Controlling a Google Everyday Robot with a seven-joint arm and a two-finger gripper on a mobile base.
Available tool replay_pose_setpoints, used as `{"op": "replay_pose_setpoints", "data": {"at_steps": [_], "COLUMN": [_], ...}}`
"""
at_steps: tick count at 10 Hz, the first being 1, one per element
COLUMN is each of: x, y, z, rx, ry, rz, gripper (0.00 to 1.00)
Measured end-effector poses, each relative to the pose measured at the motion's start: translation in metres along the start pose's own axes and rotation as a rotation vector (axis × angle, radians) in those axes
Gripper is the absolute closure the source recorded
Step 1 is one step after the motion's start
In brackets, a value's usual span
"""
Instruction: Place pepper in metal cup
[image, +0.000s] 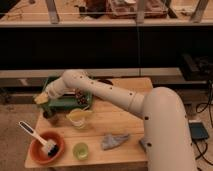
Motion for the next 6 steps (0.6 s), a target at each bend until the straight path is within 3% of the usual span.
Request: {"op": "replay_pose_setpoints", "data": {"at_steps": [4,6], "x": [0.000,0.001], "y": [-0.001,-0.002], "z": [0.000,-0.015], "rx": [0.016,-0.001], "ry": [-0.003,-0.005], "rz": [-0.029,-0.058], "gripper": [0.20,0.20]}}
